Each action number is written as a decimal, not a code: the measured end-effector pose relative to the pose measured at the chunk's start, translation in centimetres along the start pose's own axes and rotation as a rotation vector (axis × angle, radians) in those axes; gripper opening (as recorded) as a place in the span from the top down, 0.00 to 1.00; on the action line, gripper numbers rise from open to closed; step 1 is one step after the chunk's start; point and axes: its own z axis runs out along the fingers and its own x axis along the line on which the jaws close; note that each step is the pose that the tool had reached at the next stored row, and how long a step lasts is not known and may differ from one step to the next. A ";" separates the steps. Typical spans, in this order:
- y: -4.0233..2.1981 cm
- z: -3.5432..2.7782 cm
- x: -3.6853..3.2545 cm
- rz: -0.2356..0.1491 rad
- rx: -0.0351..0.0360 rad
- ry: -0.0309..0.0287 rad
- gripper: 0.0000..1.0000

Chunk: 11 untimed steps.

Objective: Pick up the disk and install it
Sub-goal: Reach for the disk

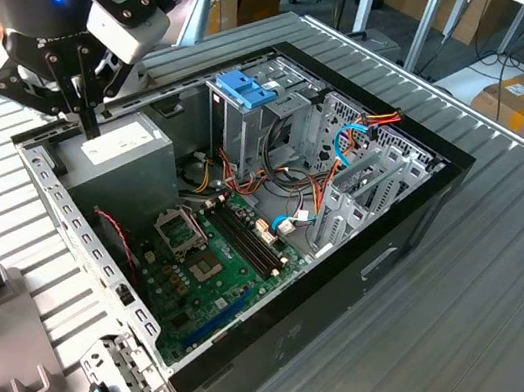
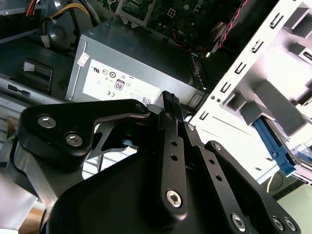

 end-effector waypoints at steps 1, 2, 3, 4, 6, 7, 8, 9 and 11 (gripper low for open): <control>0.00 0.00 0.04 0.000 0.0000 0.0000 0.89; -0.01 0.00 0.07 0.000 0.0000 0.0000 0.89; -0.01 0.00 0.11 0.000 0.0000 0.0000 0.89; -0.01 0.00 0.13 0.000 0.0000 0.0000 0.89; -0.01 0.00 0.19 0.000 0.0000 0.0000 0.89; -0.02 -0.01 0.22 0.000 0.0000 0.0000 0.89; -0.02 0.00 0.25 0.000 0.0000 0.0000 0.89; -0.02 -0.01 0.31 0.000 -0.0001 0.0000 0.89; -0.03 -0.01 0.40 0.000 0.0000 0.0000 0.89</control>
